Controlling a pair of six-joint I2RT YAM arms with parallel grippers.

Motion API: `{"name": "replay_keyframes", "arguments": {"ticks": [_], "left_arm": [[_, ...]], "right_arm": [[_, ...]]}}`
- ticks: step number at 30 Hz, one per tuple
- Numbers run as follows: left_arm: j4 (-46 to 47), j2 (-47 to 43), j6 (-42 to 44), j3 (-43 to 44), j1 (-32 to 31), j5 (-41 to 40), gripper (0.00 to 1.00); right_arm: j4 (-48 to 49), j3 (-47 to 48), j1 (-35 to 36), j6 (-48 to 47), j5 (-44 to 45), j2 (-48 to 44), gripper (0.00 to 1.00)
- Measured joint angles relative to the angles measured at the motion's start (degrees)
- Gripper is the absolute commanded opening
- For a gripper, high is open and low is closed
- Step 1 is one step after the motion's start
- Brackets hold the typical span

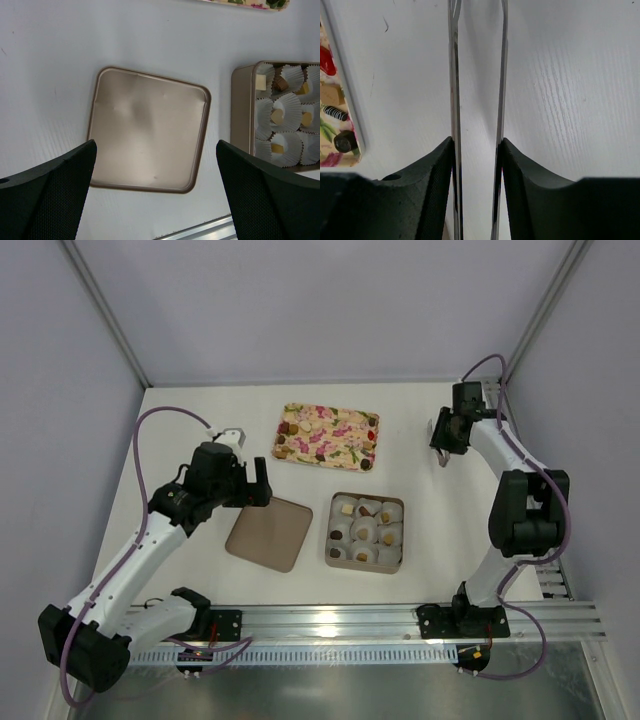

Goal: Pack the chocolate

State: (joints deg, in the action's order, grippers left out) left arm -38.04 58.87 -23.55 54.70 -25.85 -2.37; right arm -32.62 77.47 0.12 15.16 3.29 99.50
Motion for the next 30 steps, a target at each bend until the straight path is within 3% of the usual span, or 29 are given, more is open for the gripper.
{"name": "replay_keyframes", "arguments": {"ticks": [6,16,27,30], "left_arm": [[0.0,-0.02,0.0,0.0,0.0,-0.02,1.0],[0.0,-0.02,0.0,0.0,0.0,-0.15,1.0],[-0.02,0.37,0.0,0.0,0.0,-0.42,1.0],[-0.02,0.92,-0.02,0.0,0.0,-0.68,1.0]], "right_arm": [[1.92,2.03,-0.74,-0.02,-0.24,5.97,0.46],[0.98,7.45,-0.9,-0.5,-1.44,14.23,0.62],[-1.01,8.61,-0.9,-1.33,-2.36,16.74,0.84],[-2.16,9.03,-0.9,-1.31,-2.4,17.31,0.86]]}}
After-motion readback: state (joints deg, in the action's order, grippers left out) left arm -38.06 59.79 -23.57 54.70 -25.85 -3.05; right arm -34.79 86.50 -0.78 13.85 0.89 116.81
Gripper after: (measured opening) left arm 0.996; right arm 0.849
